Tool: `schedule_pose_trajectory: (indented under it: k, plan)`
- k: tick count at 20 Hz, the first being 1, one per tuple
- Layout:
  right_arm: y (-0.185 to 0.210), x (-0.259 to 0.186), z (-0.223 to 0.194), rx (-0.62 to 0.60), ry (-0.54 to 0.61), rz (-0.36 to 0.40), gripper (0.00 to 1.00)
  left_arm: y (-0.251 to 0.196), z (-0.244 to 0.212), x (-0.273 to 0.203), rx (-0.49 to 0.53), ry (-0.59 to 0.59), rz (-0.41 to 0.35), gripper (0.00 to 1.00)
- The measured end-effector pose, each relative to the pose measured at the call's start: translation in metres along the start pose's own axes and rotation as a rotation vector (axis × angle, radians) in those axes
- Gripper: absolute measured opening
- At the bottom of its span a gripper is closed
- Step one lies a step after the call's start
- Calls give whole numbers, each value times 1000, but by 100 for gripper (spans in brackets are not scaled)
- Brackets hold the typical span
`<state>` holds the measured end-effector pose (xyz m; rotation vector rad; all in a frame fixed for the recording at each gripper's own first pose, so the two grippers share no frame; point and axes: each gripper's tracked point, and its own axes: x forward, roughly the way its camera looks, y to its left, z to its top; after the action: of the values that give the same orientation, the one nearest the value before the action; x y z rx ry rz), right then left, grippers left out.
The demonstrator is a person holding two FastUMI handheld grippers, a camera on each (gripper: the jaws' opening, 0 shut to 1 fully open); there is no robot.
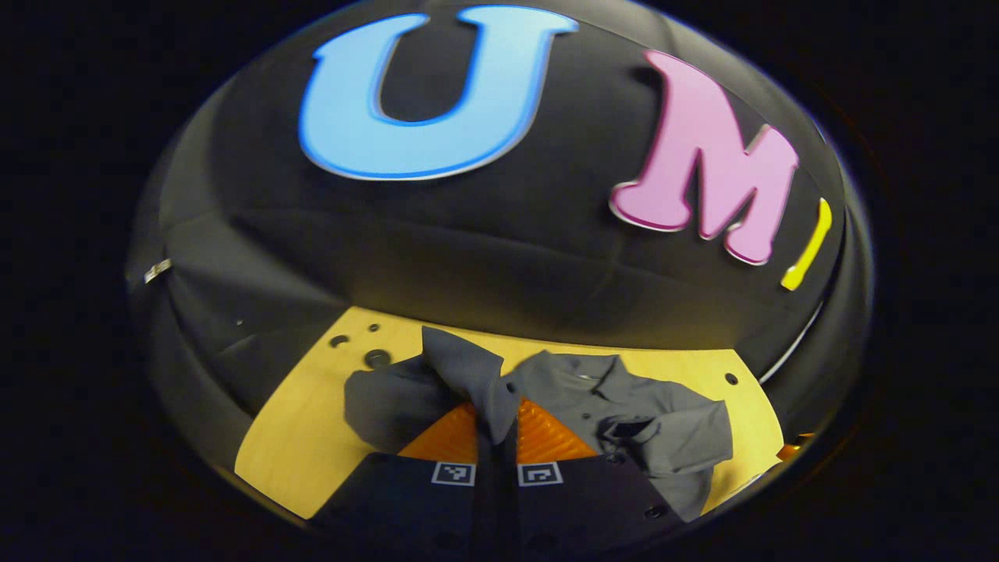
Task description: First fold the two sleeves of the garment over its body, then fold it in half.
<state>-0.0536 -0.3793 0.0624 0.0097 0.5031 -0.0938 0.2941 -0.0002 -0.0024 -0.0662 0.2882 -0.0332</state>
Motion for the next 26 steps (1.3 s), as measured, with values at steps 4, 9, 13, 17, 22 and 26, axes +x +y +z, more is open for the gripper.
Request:
schedule_pose_trajectory:
  k: [4, 9, 13, 17, 22, 26]
  plan:
    - [-25, 1, -10, 22, 19, -20, 98, -90, -14, 36, 79, 37, -111, 5]
    - [-43, 7, -30, 35, 63, -12, 98, -179, -57, 68, 158, 118, -216, 6]
    - [-48, 12, -36, 30, 89, 4, 99, -226, -84, 87, 203, 166, -251, 13]
    - [-59, 23, -35, 29, 104, 23, 99, -239, -97, 94, 271, 174, -221, 23]
    - [-44, 22, -36, 24, 101, 50, 99, -236, -90, 65, 227, 144, -241, 89]
    - [-12, 12, -46, 7, 108, 72, 100, -171, -90, 17, 229, 106, -190, 99]
